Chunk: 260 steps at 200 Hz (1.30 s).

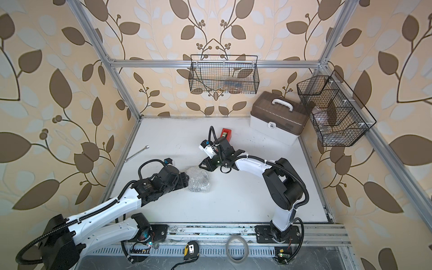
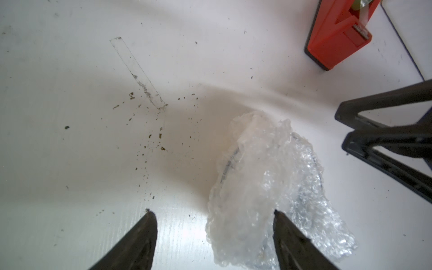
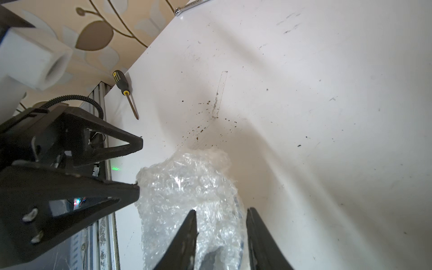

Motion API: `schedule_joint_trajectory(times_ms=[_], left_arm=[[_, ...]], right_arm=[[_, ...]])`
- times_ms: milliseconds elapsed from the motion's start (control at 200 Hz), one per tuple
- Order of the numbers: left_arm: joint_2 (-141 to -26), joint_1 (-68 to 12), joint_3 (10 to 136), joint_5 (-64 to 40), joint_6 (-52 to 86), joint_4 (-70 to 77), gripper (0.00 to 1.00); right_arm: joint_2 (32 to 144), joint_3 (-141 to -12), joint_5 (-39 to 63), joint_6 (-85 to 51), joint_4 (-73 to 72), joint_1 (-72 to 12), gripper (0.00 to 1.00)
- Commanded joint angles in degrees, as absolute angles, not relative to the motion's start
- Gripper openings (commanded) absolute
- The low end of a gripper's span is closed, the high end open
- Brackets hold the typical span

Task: Wrap bowls in bubble wrap
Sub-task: Stick the tape on the bubble wrap, then reset both arms

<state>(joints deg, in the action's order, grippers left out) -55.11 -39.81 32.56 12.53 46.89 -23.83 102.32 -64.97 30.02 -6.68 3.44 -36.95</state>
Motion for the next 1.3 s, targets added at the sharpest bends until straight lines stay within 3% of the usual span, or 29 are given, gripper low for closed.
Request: schedule_joint_trajectory(times_ms=[0, 265, 330, 390, 505, 655, 675, 725, 755, 770, 785, 840, 875, 990, 1135, 1295], left_arm=[[-53.9, -40.2, 32.4, 15.0, 47.6, -24.7, 0.79], [-49.5, -40.2, 31.3, 19.0, 50.0, -29.5, 0.8], [-46.1, -40.1, 31.5, 22.2, 50.2, -32.1, 0.85], [-43.2, -40.1, 32.0, 25.9, 49.7, -34.2, 0.99], [-40.0, -39.8, 36.3, 39.5, 49.1, -42.9, 0.99], [-41.6, -38.8, 40.2, 62.4, 46.5, -46.5, 0.99], [-41.6, -38.9, 39.9, 64.8, 44.3, -45.1, 0.99], [-41.2, -38.8, 38.0, 70.8, 36.5, -37.5, 0.99], [-40.7, -38.8, 36.0, 73.5, 29.1, -30.0, 0.99], [-40.4, -38.7, 34.7, 74.4, 24.6, -25.2, 0.99], [-40.1, -38.5, 33.1, 74.9, 19.8, -19.9, 0.99], [-39.1, -36.4, 26.1, 71.4, 1.2, 3.8, 0.99], [-38.6, -33.7, 22.0, 65.5, -3.1, 13.1, 0.99], [-40.1, -20.9, 15.4, 48.2, 1.7, 21.1, 0.99], [-49.2, -15.8, 10.7, 44.4, 1.0, 34.3, 0.98], [-66.8, -14.2, 9.9, 39.3, 2.2, 49.0, 0.94]], right_arm=[[101.0, -64.2, 29.7, -7.1, 2.6, -37.0, 0.36], [99.9, -63.2, 26.9, -8.4, 2.2, -36.8, 0.36], [97.9, -61.3, 24.0, -10.0, 0.6, -36.0, 0.36], [95.0, -58.6, 17.2, -12.4, -1.4, -35.5, 0.36], [88.4, -53.6, 2.7, -16.2, -2.9, -33.6, 0.37], [78.4, -46.3, -7.2, -18.7, -3.1, -28.2, 0.45], [76.9, -45.3, -8.9, -18.7, -3.1, -27.6, 0.47], [73.2, -42.2, -13.4, -18.8, -3.8, -26.0, 0.73], [70.6, -40.3, -15.0, -18.6, -4.8, -24.8, 0.8], [69.5, -39.6, -15.8, -18.5, -5.0, -24.1, 0.94], [68.6, -38.7, -16.9, -18.5, -5.2, -23.4, 0.99], [65.3, -36.7, -21.0, -19.8, -4.4, -20.5, 1.0], [63.8, -35.7, -21.8, -19.8, -3.9, -18.4, 1.0], [59.4, -31.5, -26.9, -15.6, -5.8, -14.4, 1.0], [53.4, -23.4, -32.1, -9.2, -15.0, -11.5, 1.0], [51.3, -14.9, -21.5, -10.2, -26.8, -1.9, 1.0]])
